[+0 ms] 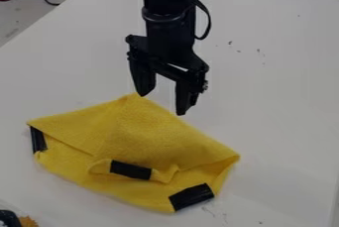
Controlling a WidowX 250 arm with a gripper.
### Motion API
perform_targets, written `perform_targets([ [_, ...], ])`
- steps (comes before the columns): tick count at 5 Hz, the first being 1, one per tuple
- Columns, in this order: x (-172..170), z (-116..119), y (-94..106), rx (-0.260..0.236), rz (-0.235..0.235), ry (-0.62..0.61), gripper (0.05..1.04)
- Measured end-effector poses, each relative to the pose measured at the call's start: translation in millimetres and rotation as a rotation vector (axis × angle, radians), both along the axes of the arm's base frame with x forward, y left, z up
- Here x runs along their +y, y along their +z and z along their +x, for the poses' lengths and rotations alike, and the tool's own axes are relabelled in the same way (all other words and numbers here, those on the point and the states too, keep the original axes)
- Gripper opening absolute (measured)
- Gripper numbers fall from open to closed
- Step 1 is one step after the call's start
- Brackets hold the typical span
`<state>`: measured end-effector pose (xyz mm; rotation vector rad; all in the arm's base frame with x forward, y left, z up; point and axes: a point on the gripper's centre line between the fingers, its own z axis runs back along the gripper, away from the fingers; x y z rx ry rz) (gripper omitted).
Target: Unfold the cloth from bottom right to top left
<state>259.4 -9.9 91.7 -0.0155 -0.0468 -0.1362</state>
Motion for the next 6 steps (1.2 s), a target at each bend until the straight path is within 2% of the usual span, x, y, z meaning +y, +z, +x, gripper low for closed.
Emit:
perform_targets([
  [1,-0.5,-4.9,-8.6,0.023,-0.004,0.013,1.001],
  [2,0.0,-31.0,-18.8,-0.012,-0.025,0.080,1.001],
  [4,2.4,-60.9,-50.7,-0.071,-0.090,0.180,1.001],
  [5,4.1,-54.9,-66.4,-0.066,-0.122,0.160,1.001],
  [6,8.8,-50.9,-74.6,-0.046,-0.129,0.143,1.001],
])
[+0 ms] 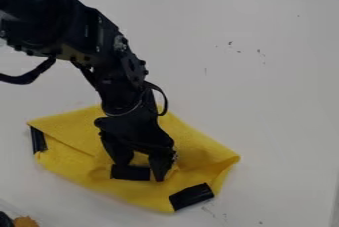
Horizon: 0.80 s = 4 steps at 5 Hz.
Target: Unfold the cloth from bottom right to top left
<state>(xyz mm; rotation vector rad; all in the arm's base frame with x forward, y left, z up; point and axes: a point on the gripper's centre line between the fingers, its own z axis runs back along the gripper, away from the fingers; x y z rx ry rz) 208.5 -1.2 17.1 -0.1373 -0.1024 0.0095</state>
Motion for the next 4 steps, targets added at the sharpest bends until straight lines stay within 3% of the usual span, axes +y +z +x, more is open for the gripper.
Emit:
perform_targets([
  [4,10.8,11.8,9.4,0.029,0.029,-0.029,1.001],
])
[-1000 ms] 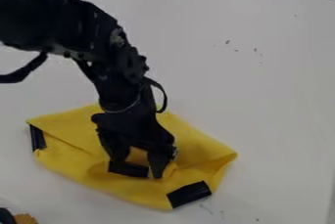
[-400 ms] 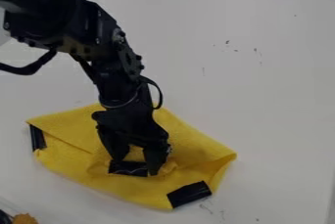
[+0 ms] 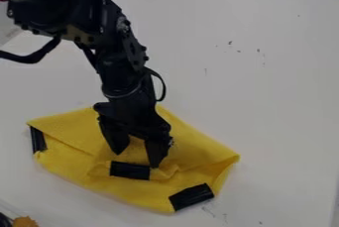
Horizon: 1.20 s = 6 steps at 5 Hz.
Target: Unfold the cloth from bottom right to top left
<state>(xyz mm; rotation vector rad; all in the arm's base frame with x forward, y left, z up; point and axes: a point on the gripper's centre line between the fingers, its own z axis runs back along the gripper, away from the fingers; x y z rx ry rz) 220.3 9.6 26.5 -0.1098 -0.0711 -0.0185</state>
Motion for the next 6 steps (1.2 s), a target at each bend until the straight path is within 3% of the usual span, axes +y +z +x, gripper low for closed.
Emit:
perform_targets([
  [4,7.2,-19.7,-20.2,-0.029,-0.068,0.052,1.001],
  [6,8.5,-26.7,-17.9,-0.035,-0.062,0.041,0.945],
])
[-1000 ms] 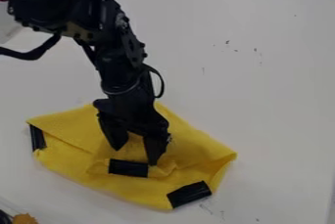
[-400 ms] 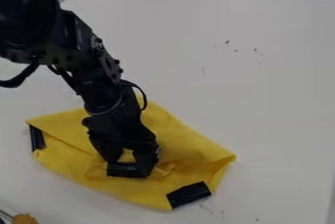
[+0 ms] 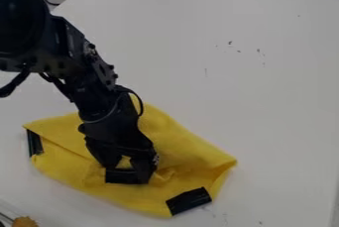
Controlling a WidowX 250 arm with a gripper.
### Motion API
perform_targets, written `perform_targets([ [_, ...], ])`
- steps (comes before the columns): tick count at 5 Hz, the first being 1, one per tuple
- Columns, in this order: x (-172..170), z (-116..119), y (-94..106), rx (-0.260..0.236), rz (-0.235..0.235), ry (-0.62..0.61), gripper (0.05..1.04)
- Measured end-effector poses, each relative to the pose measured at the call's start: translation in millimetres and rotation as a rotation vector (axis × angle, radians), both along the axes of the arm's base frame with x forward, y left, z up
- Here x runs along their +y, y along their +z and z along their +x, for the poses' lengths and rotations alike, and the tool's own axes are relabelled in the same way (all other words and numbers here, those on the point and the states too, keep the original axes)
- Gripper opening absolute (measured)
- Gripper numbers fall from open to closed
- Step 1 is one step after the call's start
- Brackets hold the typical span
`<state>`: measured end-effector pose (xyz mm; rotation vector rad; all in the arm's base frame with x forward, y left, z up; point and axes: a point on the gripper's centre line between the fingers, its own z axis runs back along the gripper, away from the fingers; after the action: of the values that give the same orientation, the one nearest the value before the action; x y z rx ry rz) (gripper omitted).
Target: Unfold the cloth from bottom right to top left
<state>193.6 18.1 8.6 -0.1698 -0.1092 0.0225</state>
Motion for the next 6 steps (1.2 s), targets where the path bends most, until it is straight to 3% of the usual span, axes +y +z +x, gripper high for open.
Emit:
perform_targets([
  [2,-2.0,5.6,2.6,0.020,0.002,-0.031,0.374],
  [3,-3.2,9.8,3.8,0.032,0.000,-0.050,0.166],
  [4,-3.6,17.4,10.4,0.033,0.017,-0.077,0.073],
  [5,-6.8,23.4,24.6,0.059,0.038,-0.087,0.061],
  [6,-10.7,36.9,57.9,0.051,0.080,-0.098,0.060],
])
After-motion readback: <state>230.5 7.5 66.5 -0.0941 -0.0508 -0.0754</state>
